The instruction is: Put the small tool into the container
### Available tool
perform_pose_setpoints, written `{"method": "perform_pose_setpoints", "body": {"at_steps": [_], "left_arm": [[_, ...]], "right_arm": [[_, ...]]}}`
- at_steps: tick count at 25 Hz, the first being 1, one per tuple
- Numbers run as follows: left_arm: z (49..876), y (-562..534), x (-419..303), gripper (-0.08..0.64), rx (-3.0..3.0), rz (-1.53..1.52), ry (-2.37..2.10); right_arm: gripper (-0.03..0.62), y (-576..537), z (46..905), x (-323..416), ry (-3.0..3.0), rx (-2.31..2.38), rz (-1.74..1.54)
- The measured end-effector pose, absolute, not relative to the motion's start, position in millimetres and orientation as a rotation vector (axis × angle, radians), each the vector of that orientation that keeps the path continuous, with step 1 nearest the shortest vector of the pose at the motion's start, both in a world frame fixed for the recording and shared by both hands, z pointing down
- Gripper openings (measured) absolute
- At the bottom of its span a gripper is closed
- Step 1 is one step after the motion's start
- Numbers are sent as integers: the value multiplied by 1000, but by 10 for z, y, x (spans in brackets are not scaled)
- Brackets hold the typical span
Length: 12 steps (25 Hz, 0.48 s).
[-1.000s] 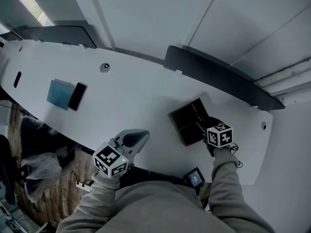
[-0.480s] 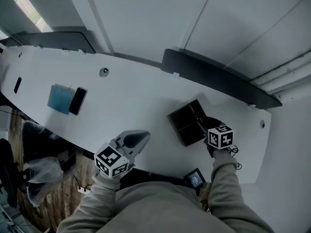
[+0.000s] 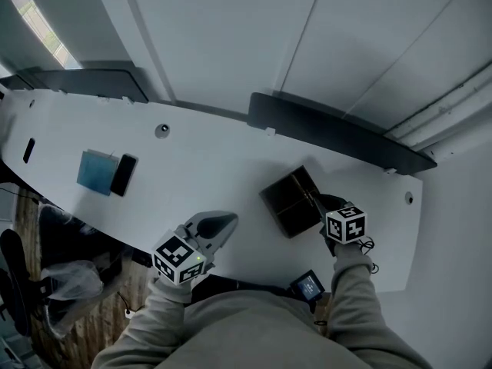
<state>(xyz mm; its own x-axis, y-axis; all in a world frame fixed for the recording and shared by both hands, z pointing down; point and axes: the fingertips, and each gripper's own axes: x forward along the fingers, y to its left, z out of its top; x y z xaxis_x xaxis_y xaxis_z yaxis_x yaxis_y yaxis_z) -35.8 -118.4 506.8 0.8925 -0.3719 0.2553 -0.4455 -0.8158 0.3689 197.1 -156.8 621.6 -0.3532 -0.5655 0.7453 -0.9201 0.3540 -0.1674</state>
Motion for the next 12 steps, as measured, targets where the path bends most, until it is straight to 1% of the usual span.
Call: {"method": "perform_pose_setpoints", "body": {"at_steps": [12], "left_arm": [[4868,-1191,-260,2,2689,249,-563]], "right_arm": [[21,-1435,6050,1814,-2049,1220,733]]}}
